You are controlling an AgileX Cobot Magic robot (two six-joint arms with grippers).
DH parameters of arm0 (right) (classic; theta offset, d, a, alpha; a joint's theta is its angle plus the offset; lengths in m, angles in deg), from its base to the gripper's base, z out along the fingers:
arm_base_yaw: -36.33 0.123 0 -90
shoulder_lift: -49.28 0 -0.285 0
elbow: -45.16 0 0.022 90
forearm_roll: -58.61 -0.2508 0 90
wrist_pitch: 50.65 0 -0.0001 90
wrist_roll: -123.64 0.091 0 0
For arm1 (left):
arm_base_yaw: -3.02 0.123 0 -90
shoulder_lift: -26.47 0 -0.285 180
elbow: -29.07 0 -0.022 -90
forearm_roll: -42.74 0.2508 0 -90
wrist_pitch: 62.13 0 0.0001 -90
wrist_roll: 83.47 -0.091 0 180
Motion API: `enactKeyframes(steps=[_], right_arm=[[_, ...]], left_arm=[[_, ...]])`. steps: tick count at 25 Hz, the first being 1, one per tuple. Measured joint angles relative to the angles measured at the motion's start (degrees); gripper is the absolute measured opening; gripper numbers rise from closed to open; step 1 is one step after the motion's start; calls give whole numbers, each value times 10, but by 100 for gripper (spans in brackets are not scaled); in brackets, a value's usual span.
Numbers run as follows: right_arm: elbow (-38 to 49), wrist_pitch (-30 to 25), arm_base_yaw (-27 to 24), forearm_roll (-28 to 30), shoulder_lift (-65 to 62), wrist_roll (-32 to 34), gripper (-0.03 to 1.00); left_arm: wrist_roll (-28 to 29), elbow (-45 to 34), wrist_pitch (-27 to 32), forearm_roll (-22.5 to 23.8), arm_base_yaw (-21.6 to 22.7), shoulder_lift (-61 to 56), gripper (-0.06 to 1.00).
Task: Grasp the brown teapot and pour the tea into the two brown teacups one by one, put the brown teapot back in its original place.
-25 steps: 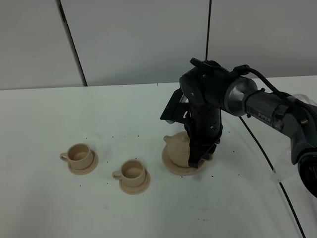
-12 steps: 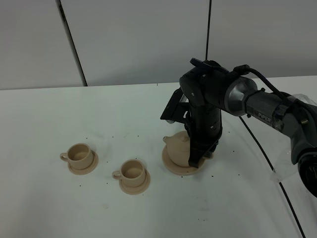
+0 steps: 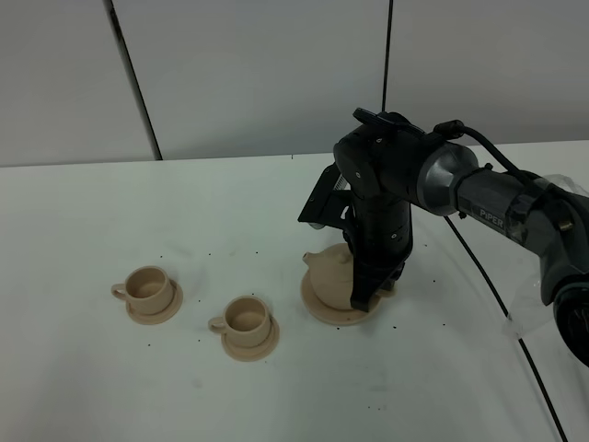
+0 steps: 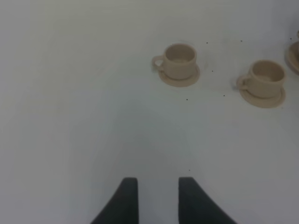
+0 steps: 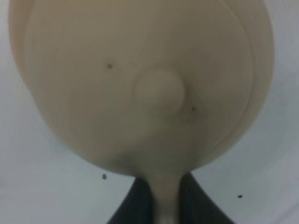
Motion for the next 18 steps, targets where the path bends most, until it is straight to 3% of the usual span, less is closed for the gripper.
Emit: enactKeyframes(steps=[18], right_arm=[[0, -2, -1, -9, 0, 4, 9]], left_arm=[[0, 0, 0, 0, 0, 0, 28]])
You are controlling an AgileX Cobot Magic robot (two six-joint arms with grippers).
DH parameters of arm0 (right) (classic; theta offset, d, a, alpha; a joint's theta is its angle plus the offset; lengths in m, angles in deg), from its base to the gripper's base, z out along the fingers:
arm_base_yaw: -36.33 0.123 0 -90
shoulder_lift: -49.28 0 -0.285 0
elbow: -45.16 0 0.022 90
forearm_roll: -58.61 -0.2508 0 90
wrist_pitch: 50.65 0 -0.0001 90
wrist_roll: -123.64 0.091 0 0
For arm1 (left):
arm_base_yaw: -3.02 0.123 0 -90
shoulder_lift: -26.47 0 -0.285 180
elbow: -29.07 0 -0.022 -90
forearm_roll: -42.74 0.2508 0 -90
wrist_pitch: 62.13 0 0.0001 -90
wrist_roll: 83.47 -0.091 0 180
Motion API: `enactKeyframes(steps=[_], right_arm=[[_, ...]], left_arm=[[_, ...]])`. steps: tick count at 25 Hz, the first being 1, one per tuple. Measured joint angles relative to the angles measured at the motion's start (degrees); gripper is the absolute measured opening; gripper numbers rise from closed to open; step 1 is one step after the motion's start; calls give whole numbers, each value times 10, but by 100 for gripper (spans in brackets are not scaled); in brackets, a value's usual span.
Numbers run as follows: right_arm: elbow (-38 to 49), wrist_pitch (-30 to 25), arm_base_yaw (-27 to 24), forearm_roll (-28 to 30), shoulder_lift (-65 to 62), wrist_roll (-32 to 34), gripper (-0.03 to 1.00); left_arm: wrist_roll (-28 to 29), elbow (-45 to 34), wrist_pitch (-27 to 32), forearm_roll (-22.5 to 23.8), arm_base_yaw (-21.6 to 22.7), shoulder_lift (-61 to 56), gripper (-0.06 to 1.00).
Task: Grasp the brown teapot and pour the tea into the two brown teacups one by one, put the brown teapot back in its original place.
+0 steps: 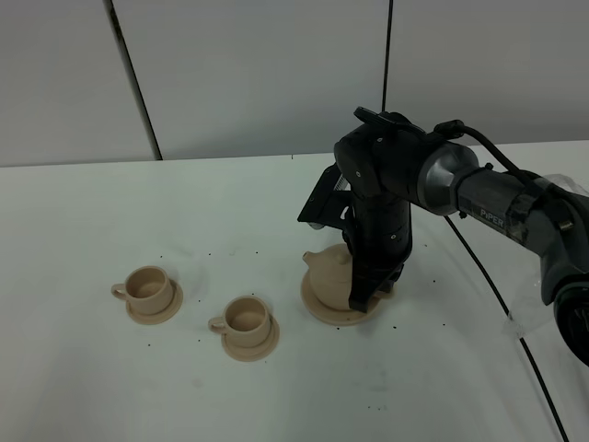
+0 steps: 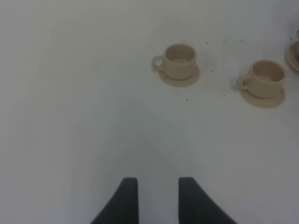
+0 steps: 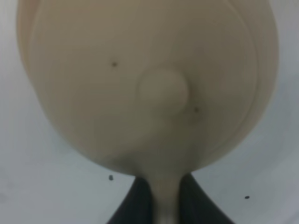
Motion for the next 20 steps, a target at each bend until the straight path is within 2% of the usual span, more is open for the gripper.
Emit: enactKeyframes(steps=[20], right_arm=[[-3, -4, 0, -5, -7, 13, 9]], left_arm=[[1, 0, 0, 0, 0, 0, 28]])
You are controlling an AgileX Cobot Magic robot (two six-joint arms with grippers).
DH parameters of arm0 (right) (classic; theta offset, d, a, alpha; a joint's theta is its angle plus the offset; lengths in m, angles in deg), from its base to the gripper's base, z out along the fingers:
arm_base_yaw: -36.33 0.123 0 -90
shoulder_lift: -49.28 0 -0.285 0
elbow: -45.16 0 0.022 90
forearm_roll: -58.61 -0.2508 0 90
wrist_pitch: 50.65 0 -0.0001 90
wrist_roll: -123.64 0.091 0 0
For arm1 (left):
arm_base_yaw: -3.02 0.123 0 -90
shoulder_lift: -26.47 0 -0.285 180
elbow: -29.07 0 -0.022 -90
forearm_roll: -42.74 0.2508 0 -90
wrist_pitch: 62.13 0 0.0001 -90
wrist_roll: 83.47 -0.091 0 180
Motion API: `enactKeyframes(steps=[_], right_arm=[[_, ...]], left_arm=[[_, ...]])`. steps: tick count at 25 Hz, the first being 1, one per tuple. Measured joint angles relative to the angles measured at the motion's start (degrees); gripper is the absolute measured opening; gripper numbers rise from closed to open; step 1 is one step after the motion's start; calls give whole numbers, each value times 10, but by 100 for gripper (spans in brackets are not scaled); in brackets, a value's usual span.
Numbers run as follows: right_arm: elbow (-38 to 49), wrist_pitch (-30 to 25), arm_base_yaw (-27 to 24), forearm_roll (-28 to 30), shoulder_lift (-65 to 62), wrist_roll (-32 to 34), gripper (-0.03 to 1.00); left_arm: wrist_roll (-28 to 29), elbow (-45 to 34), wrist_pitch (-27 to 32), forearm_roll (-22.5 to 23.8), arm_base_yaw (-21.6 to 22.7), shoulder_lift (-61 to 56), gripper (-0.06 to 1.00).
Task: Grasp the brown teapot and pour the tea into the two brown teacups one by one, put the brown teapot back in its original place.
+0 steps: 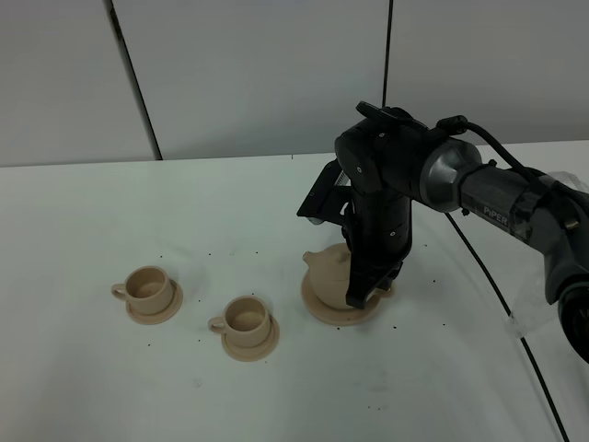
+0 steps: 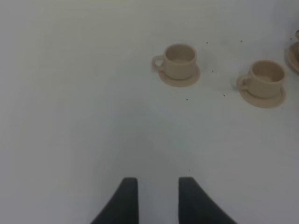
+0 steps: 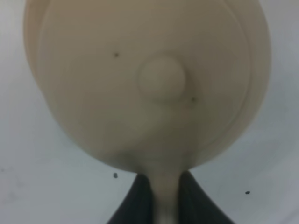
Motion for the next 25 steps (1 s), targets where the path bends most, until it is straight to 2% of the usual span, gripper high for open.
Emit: enactKeyframes(steps=[7, 25], right_arm=[[-19, -5, -4, -30, 0, 2, 9], [-22, -14, -10, -56, -16, -2, 9]], left_arm=[[-1, 0, 0, 0, 0, 0, 28], [-1, 0, 0, 0, 0, 0, 28]])
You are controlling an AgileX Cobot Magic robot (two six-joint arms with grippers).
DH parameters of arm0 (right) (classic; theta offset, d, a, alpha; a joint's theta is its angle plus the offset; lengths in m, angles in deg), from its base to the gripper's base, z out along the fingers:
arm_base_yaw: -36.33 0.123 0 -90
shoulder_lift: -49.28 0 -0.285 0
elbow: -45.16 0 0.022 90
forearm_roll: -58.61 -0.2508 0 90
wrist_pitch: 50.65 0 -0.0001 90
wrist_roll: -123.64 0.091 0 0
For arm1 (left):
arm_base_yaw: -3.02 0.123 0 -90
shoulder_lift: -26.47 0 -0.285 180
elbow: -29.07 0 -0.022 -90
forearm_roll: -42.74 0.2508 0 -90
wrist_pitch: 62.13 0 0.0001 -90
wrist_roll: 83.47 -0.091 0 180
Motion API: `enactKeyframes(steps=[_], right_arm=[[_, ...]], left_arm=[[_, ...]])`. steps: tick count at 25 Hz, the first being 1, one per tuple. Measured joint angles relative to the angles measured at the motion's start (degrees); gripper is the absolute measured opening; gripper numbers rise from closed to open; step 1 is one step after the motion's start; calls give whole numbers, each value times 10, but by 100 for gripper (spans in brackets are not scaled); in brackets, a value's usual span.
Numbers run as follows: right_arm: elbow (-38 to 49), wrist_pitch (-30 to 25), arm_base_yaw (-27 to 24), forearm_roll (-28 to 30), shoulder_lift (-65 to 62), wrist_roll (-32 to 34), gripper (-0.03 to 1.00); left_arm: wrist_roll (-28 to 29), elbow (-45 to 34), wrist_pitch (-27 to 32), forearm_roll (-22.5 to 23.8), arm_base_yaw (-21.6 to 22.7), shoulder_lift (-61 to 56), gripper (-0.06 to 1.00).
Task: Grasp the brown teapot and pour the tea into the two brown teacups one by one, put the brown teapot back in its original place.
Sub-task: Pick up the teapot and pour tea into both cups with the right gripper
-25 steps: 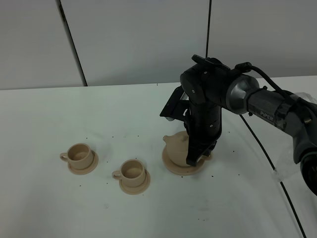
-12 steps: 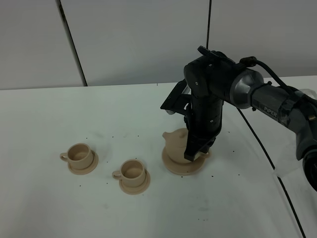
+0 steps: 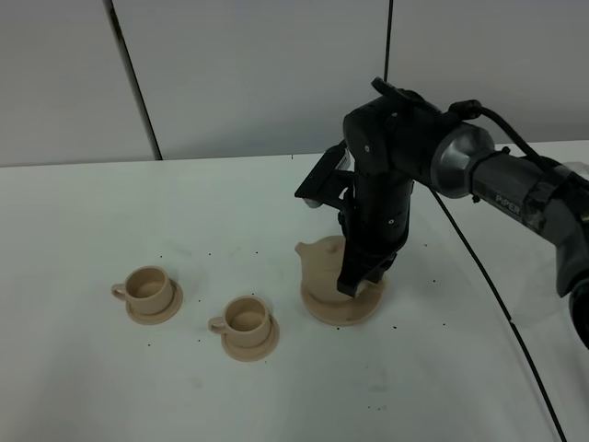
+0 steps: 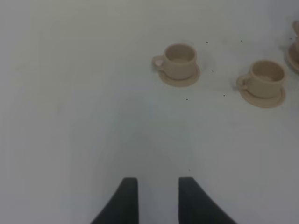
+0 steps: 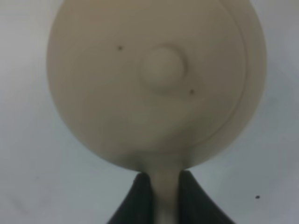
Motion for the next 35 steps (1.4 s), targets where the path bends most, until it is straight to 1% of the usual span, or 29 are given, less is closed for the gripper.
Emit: enactKeyframes(steps=[3, 10, 21, 23, 27, 29, 35], right_arm=[[-15, -9, 0, -7, -9, -6, 9], [-58, -12, 6, -57, -11, -28, 9], [-65, -14, 56, -59, -11, -57, 9], [-65, -14, 65, -53, -11, -62, 9], [-65, -14, 78, -20, -11, -65, 9], [-65, -14, 82, 0, -11, -65, 9], [-65, -14, 89, 35, -11, -74, 9]], left_arm=[[0, 0, 0, 0, 0, 0, 28], [0, 0, 0, 0, 0, 0, 28], [0, 0, 0, 0, 0, 0, 28], [0, 0, 0, 0, 0, 0, 28], [1, 0, 0, 0, 0, 0, 28], [1, 0, 0, 0, 0, 0, 28], [1, 0, 0, 0, 0, 0, 28]])
